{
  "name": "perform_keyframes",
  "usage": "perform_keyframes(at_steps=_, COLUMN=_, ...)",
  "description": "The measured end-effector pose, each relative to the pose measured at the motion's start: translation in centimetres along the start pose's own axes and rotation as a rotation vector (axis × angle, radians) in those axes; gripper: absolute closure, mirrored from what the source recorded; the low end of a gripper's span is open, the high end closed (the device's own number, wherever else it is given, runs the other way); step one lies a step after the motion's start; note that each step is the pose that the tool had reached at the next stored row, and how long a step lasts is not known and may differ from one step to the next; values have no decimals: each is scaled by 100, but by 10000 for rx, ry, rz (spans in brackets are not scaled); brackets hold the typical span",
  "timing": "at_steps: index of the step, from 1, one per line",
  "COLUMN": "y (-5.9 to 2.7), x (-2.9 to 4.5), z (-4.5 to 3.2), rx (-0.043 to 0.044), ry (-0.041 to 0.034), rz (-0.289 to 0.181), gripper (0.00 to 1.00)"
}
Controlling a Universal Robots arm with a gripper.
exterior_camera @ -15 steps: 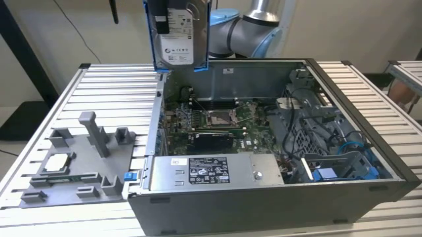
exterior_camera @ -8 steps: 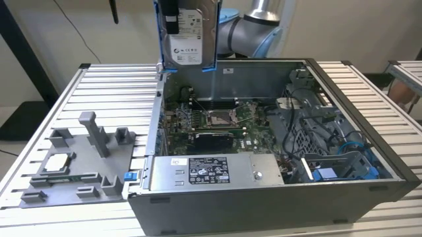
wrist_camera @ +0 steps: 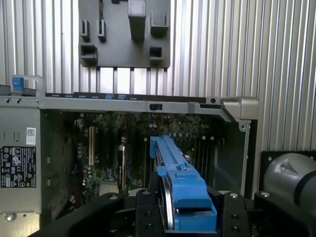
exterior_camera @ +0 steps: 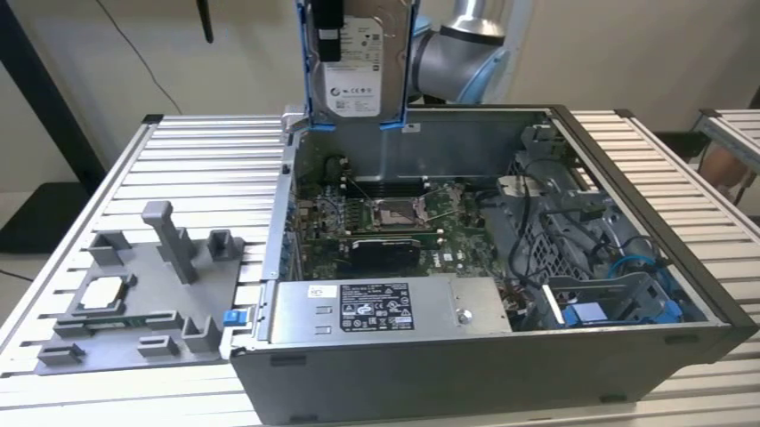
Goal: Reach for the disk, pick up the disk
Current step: 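Pick up the disk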
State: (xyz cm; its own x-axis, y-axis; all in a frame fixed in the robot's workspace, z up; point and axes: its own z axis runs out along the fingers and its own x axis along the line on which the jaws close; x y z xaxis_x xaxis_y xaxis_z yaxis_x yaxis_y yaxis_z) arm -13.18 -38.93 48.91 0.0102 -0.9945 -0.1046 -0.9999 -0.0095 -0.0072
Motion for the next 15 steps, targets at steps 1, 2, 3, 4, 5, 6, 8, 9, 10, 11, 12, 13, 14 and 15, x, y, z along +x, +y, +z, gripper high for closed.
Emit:
perform_keyframes(at_steps=1, y=-26, x=3, z=0, rx=-1, ry=0, rz=0, gripper=100)
perform_keyframes(at_steps=2, y=-50, x=5, z=0, rx=-2, ry=0, rz=0, gripper=100)
perform_keyframes(at_steps=3, y=-75, x=7, z=0, rx=-3, ry=0, rz=0, gripper=100)
perform_keyframes(at_steps=4, y=-100, x=10, z=-1, rx=-5, ry=1, rz=0, gripper=100)
perform_keyframes(at_steps=5, y=-123, x=12, z=0, rx=-5, ry=0, rz=0, gripper=100)
perform_keyframes(at_steps=6, y=-147, x=14, z=0, rx=-6, ry=-1, rz=0, gripper=100)
perform_keyframes(at_steps=8, y=-194, x=18, z=-1, rx=-7, ry=0, rz=0, gripper=100)
perform_keyframes(at_steps=9, y=-217, x=20, z=-1, rx=-8, ry=0, rz=1, gripper=100)
perform_keyframes(at_steps=10, y=-239, x=22, z=-1, rx=-9, ry=0, rz=0, gripper=100)
perform_keyframes(at_steps=11, y=-261, x=24, z=-1, rx=-9, ry=0, rz=0, gripper=100)
perform_keyframes(at_steps=12, y=-284, x=26, z=-1, rx=-11, ry=0, rz=1, gripper=100)
perform_keyframes(at_steps=13, y=-310, x=29, z=-1, rx=-12, ry=1, rz=1, gripper=100)
perform_keyframes(at_steps=14, y=-333, x=32, z=-1, rx=-13, ry=1, rz=1, gripper=100)
perform_keyframes(at_steps=15, y=-357, x=34, z=-1, rx=-14, ry=0, rz=1, gripper=100)
